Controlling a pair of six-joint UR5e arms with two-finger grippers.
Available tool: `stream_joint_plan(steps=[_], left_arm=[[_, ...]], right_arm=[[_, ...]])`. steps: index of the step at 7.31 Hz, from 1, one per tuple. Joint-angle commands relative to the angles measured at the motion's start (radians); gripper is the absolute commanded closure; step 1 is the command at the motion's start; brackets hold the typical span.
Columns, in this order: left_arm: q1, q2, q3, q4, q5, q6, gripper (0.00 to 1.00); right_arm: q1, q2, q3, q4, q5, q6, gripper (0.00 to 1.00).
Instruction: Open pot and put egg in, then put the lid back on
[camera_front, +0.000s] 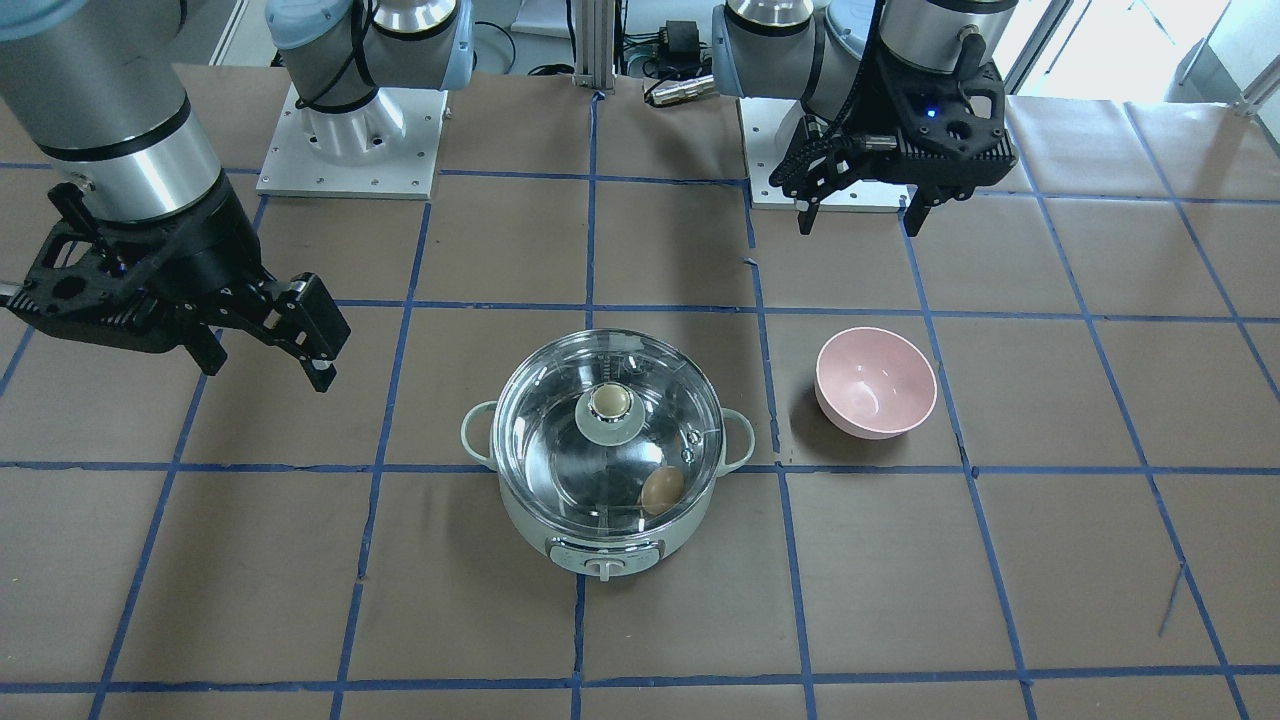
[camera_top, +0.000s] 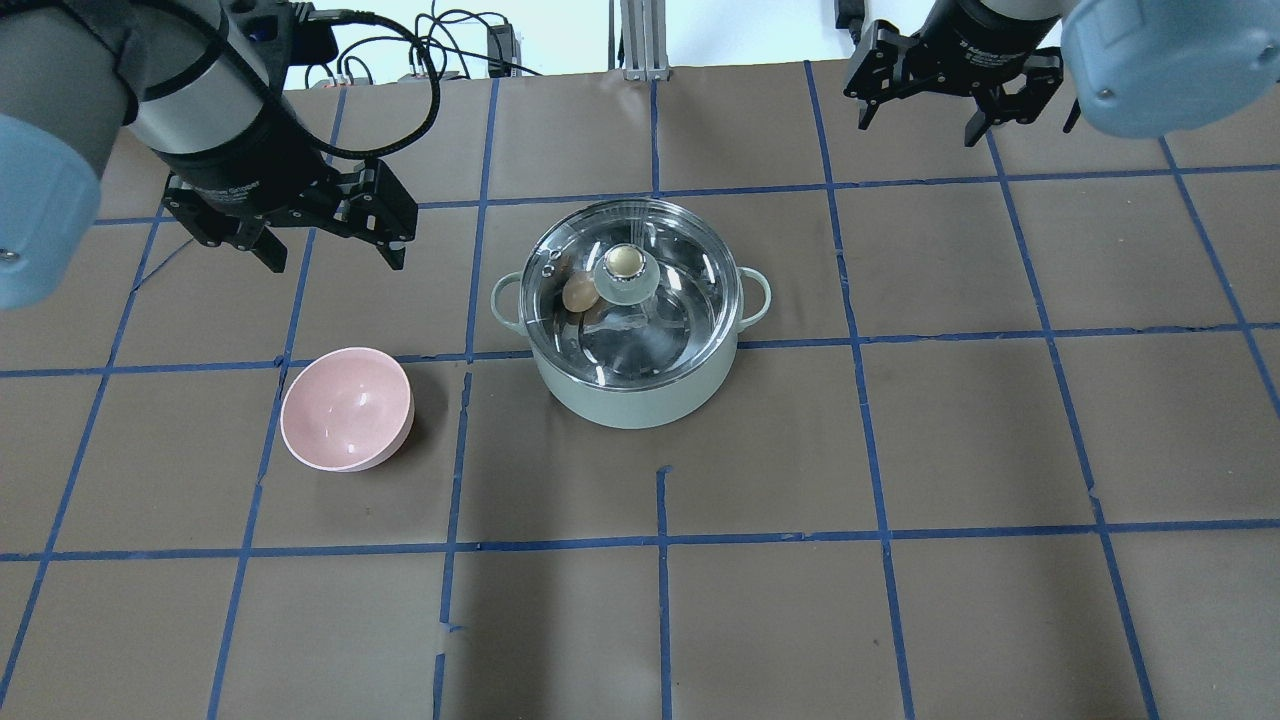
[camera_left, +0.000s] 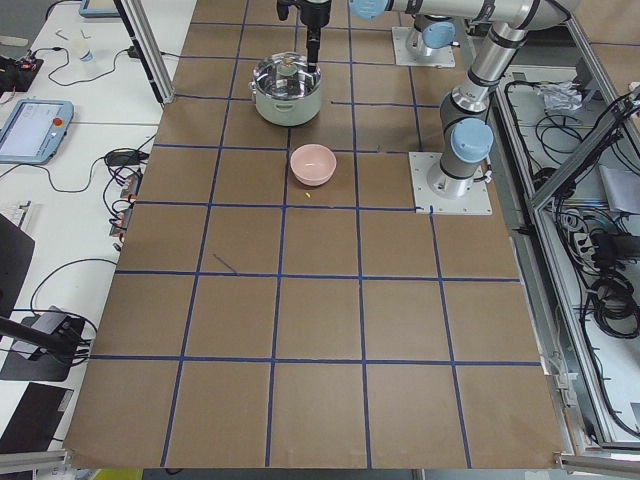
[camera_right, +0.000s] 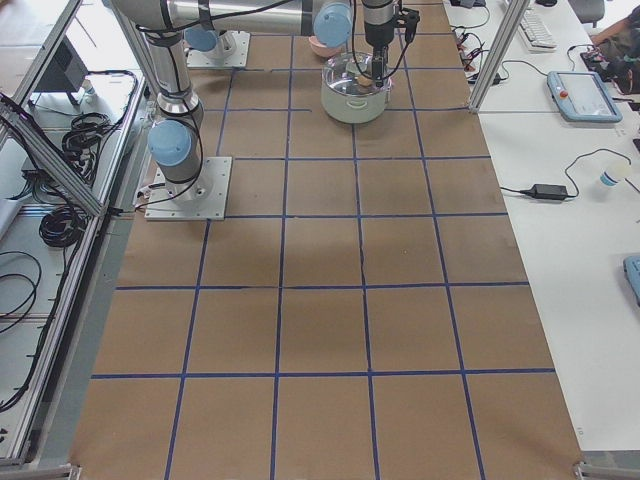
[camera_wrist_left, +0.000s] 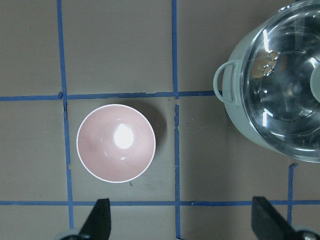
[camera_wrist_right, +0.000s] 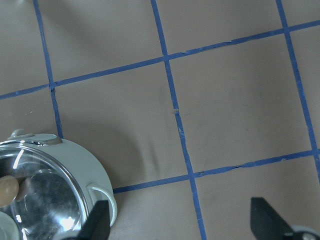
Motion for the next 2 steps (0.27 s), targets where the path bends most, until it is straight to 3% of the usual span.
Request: stream_joint_plan(steps=[1,2], left_arm=[[-0.003,0.000,-0.002,-0.001,-0.010,-0.001,0.01],[-0.001,0.000,-0.001,-0.001,-0.009,0.002,0.00]], right_arm=[[-0.007,-0.005,0.012,0.001,0.002,-0.014,0.00],[-0.007,-0.005,0.012,0.000,0.002,-0.014,0.00]])
